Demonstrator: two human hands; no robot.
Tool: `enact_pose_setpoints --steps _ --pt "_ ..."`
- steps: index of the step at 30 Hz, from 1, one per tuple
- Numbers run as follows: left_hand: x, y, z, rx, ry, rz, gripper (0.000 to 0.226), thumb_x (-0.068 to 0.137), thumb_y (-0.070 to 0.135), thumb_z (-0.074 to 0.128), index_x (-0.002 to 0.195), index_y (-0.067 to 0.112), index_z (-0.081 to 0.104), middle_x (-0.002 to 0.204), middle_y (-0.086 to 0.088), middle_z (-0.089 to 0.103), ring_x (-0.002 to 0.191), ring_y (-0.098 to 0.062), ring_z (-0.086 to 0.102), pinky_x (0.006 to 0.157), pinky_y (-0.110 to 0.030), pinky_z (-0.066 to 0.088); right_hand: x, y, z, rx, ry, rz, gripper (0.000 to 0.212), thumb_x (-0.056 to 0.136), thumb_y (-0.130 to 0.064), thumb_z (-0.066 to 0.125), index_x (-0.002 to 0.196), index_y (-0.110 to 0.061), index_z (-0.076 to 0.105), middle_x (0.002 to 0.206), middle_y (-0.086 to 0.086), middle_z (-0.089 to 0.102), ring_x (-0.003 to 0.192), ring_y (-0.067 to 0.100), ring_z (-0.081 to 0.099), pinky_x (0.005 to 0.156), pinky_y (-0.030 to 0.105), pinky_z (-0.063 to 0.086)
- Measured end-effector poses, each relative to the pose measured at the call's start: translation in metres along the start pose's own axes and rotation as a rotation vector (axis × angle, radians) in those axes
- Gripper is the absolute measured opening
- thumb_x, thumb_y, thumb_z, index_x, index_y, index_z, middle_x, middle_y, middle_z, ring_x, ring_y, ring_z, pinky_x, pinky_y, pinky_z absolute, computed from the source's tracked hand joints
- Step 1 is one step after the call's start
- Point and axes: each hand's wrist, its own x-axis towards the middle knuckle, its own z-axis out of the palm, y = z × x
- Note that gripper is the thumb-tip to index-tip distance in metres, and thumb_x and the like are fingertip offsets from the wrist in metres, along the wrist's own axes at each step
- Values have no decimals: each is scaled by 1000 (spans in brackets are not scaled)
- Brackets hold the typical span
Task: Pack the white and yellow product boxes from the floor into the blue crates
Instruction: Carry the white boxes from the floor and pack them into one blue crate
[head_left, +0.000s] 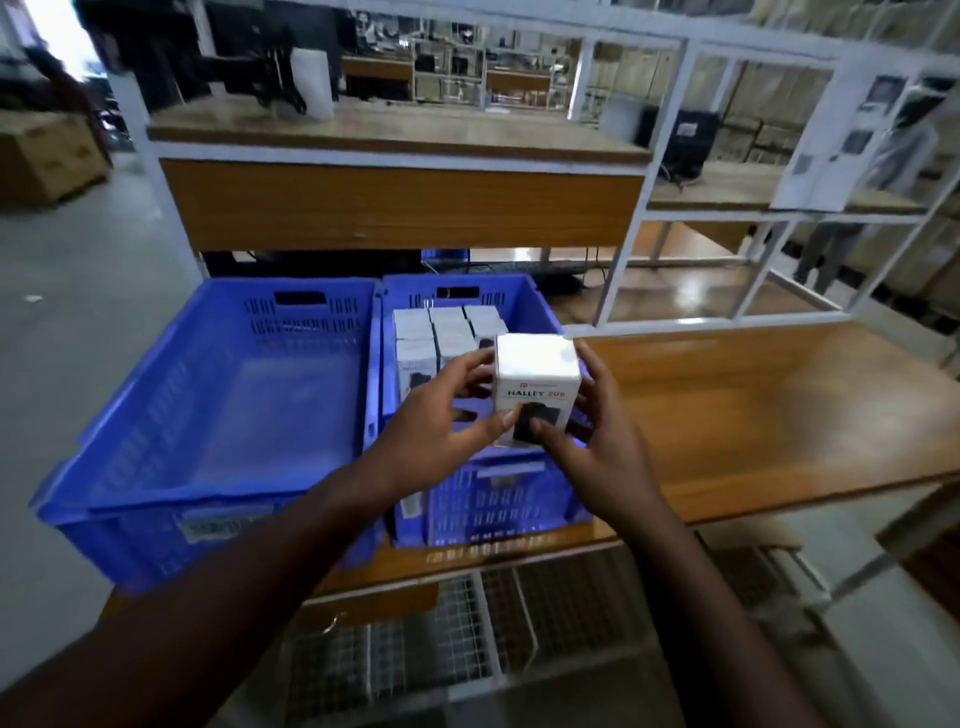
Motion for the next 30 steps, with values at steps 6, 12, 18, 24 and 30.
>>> enact_pose_setpoints --steps 6,12,18,24,30 --pt "88 -59 -21 26 -156 -159 72 79 40 81 141 35 44 138 6 59 124 -9 60 97 -43 57 97 31 10 -256 -119 -4 96 75 -20 91 152 -33 35 137 -7 57 118 13 62 88 28 57" --pt "114 -102 -28 682 -457 -356 79 86 53 72 150 20 40 148 -2 51 127 -26 56 100 -42 52 150 67 28 -599 -325 218 77 68 -22 91 123 -24 37 107 5 64 94 28 66 73 44 57" --pt "98 -101 -6 795 -843 -396 61 91 66 58 123 16 64 118 -7 65 108 -28 61 94 -39 49 159 107 48 -789 -457 274 72 72 -23 85 122 -16 34 115 20 66 103 39 66 71 39 47" --pt "114 -100 7 897 -677 -403 67 88 57 67 136 12 55 135 -12 60 116 -34 59 97 -44 51 174 129 53 -802 -417 266 66 80 -20 77 129 -13 34 111 22 68 102 40 68 72 37 46" --pt "128 -124 18 939 -528 -469 110 81 54 76 160 13 12 169 -11 -3 153 -36 15 119 -51 31 193 145 54 -761 -343 307 68 86 -23 71 142 -22 33 110 16 66 95 34 65 67 35 51"
